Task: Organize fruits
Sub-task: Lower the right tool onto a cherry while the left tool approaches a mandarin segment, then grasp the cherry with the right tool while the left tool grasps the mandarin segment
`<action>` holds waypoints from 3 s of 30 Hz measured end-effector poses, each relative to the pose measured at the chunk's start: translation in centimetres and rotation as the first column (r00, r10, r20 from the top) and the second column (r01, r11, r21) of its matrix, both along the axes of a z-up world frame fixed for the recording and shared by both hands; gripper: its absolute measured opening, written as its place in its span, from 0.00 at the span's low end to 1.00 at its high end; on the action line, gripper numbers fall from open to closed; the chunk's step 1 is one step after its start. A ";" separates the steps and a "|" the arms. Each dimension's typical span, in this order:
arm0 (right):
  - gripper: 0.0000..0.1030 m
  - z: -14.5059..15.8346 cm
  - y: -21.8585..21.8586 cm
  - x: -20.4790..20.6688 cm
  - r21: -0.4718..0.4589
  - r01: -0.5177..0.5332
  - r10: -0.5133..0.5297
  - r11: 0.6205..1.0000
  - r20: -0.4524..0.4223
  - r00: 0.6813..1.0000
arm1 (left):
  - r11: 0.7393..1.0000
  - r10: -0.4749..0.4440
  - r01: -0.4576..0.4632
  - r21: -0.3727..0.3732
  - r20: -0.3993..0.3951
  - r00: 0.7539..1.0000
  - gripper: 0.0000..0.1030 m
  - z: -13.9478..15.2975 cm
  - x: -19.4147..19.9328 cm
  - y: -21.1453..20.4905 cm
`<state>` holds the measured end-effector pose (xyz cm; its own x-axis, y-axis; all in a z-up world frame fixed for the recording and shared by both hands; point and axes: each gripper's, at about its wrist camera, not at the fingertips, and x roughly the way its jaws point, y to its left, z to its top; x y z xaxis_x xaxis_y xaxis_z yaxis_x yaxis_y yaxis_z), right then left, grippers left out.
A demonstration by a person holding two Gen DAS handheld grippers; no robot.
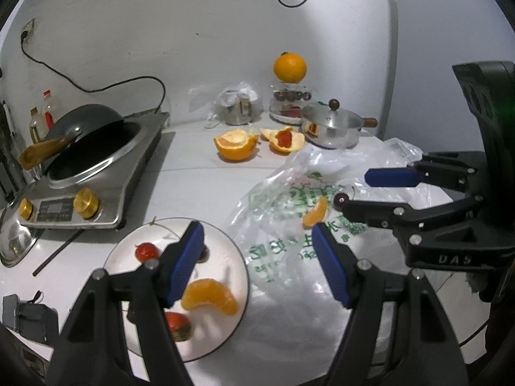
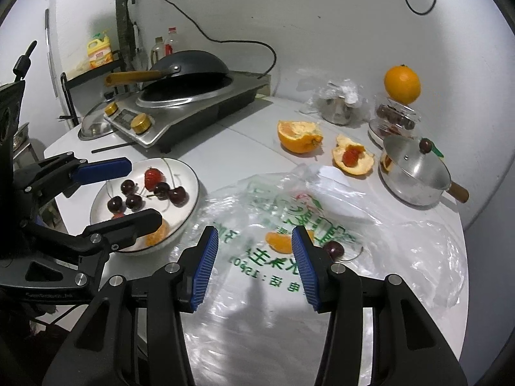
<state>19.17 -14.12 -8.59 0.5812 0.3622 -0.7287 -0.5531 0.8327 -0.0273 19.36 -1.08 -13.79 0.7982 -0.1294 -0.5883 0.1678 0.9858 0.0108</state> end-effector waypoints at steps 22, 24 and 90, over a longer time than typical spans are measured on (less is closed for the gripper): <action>0.49 -1.8 -5.6 2.6 0.030 0.075 -0.074 0.997 -0.040 0.996 | 0.997 -0.055 0.058 0.045 -0.060 0.997 0.69 -1.7 3.7 -4.8; 0.49 -2.2 -5.9 3.0 0.031 0.079 -0.077 0.996 -0.047 0.996 | 0.997 -0.057 0.060 0.047 -0.067 0.996 0.69 -2.0 4.2 -5.0; 0.30 -9.6 -6.9 9.4 0.008 0.023 -0.022 1.000 -0.180 0.983 | 0.976 -0.161 0.182 0.119 -0.165 0.973 0.60 -7.9 11.4 -9.7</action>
